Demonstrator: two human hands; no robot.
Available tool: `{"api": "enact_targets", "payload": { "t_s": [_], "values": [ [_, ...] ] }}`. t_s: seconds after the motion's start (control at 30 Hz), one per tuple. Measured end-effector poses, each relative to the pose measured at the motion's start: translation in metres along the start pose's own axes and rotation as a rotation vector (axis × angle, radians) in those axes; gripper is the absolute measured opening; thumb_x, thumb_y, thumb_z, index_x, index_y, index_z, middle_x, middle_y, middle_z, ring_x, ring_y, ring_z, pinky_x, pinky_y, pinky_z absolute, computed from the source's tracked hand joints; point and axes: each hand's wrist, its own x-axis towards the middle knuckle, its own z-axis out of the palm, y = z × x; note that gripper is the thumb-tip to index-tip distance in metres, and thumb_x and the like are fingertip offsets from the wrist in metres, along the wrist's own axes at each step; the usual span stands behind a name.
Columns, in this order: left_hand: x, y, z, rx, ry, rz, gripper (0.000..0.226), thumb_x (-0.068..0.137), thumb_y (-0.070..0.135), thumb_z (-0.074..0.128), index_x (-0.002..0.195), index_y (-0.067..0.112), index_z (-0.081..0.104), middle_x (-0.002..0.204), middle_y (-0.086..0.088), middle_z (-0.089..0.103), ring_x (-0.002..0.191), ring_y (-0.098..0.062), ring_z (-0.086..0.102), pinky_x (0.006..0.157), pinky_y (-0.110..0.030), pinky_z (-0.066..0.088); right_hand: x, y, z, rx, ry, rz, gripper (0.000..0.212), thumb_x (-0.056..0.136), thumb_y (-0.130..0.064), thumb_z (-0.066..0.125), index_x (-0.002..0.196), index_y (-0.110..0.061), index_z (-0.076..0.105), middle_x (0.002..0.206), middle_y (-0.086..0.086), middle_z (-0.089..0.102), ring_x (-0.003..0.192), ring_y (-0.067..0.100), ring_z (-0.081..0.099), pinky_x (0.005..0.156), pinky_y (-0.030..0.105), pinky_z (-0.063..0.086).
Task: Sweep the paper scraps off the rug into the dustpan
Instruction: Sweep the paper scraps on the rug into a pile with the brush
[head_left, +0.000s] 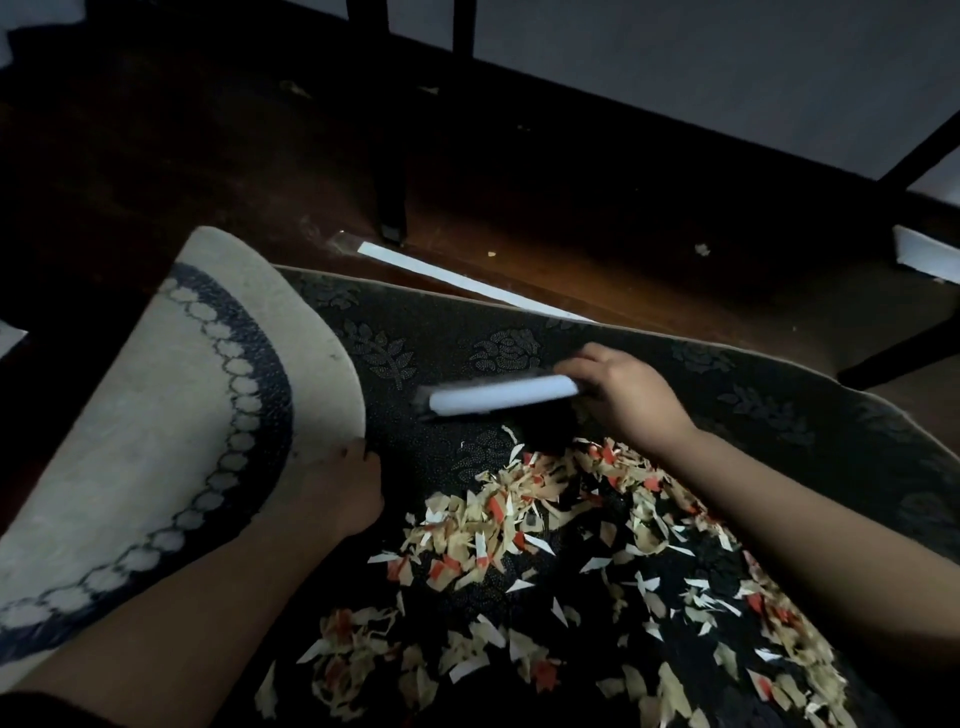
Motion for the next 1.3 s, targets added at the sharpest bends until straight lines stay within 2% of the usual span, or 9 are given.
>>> {"api": "enact_targets", "payload": {
  "t_s": [0.07, 0.23, 0.43, 0.6, 0.67, 0.83, 0.9, 1.1, 1.3],
  "values": [
    [0.004, 0.006, -0.004, 0.017, -0.007, 0.013, 0.053, 0.094, 0.033, 0.043, 0.141, 0.010, 0.038, 0.154, -0.011, 0.024, 0.135, -0.030, 0.037, 0.107, -0.041, 0.037, 0.004, 0.001, 0.008, -0.014, -0.031, 0.044, 0.039, 0.083, -0.009, 0.063, 0.120, -0.022, 0.063, 0.108, 0.001, 0.060, 0.098, 0.026, 0.059, 0.078, 0.037, 0.049],
    [0.009, 0.016, -0.005, 0.003, -0.058, 0.008, 0.058, 0.095, 0.032, 0.043, 0.147, 0.008, 0.031, 0.157, -0.012, 0.016, 0.140, -0.029, 0.031, 0.111, -0.039, 0.033, -0.011, 0.007, 0.003, 0.046, -0.248, -0.107, 0.032, 0.085, -0.012, 0.066, 0.117, -0.019, 0.066, 0.110, -0.001, 0.062, 0.101, 0.019, 0.060, 0.087, 0.036, 0.049],
    [0.013, 0.033, -0.013, -0.005, -0.088, -0.017, 0.057, 0.096, 0.022, 0.042, 0.148, 0.007, 0.025, 0.156, -0.014, 0.014, 0.138, -0.031, 0.033, 0.109, -0.041, 0.035, -0.027, 0.025, -0.040, 0.067, -0.024, -0.084, 0.036, 0.079, -0.004, 0.069, 0.112, -0.016, 0.068, 0.104, -0.001, 0.063, 0.094, 0.017, 0.061, 0.075, 0.024, 0.041],
    [0.019, 0.071, -0.029, -0.020, -0.136, 0.032, 0.072, 0.095, 0.035, 0.049, 0.153, 0.013, 0.013, 0.160, -0.007, 0.003, 0.143, -0.028, 0.022, 0.112, -0.039, 0.032, -0.048, 0.062, -0.065, -0.025, 0.104, 0.148, 0.039, 0.081, -0.010, 0.068, 0.118, -0.019, 0.064, 0.102, 0.004, 0.060, 0.092, 0.026, 0.059, 0.071, 0.036, 0.046],
    [0.020, 0.084, -0.033, -0.023, -0.157, 0.058, 0.074, 0.095, 0.038, 0.050, 0.153, 0.013, 0.012, 0.161, -0.005, 0.003, 0.144, -0.028, 0.022, 0.112, -0.040, 0.032, -0.057, 0.084, -0.061, -0.074, 0.137, 0.286, 0.036, 0.084, -0.014, 0.067, 0.119, -0.022, 0.062, 0.102, 0.003, 0.060, 0.091, 0.027, 0.058, 0.067, 0.035, 0.045],
    [0.021, 0.093, -0.032, -0.033, -0.217, 0.088, 0.068, 0.097, 0.027, 0.046, 0.154, 0.013, 0.010, 0.161, -0.006, 0.002, 0.143, -0.029, 0.024, 0.111, -0.043, 0.033, -0.078, 0.124, -0.023, -0.043, 0.220, 0.640, 0.033, 0.088, -0.016, 0.061, 0.120, -0.020, 0.062, 0.109, 0.005, 0.059, 0.096, 0.030, 0.057, 0.064, 0.031, 0.038],
    [0.018, 0.090, -0.032, -0.011, -0.211, 0.100, 0.068, 0.097, 0.031, 0.045, 0.153, 0.012, 0.012, 0.160, -0.008, 0.005, 0.142, -0.029, 0.026, 0.111, -0.043, 0.034, -0.084, 0.131, -0.011, -0.006, 0.212, 0.691, 0.032, 0.088, -0.015, 0.061, 0.119, -0.020, 0.062, 0.107, 0.006, 0.057, 0.096, 0.030, 0.057, 0.065, 0.032, 0.037],
    [0.014, 0.077, -0.031, 0.031, -0.200, 0.086, 0.069, 0.098, 0.041, 0.039, 0.153, 0.010, 0.011, 0.160, -0.010, 0.004, 0.143, -0.030, 0.024, 0.111, -0.041, 0.034, -0.097, 0.119, -0.018, 0.001, -0.013, 0.319, 0.036, 0.083, -0.006, 0.066, 0.117, -0.018, 0.064, 0.105, 0.000, 0.061, 0.093, 0.023, 0.061, 0.069, 0.027, 0.040],
    [0.016, 0.075, -0.026, 0.027, -0.199, 0.080, 0.071, 0.097, 0.044, 0.044, 0.152, 0.011, 0.014, 0.160, -0.009, 0.003, 0.142, -0.030, 0.026, 0.111, -0.041, 0.034, -0.108, 0.118, -0.042, 0.001, 0.094, 0.199, 0.039, 0.079, -0.005, 0.069, 0.115, -0.016, 0.066, 0.104, 0.001, 0.063, 0.092, 0.022, 0.061, 0.071, 0.033, 0.047]
  ]
}}
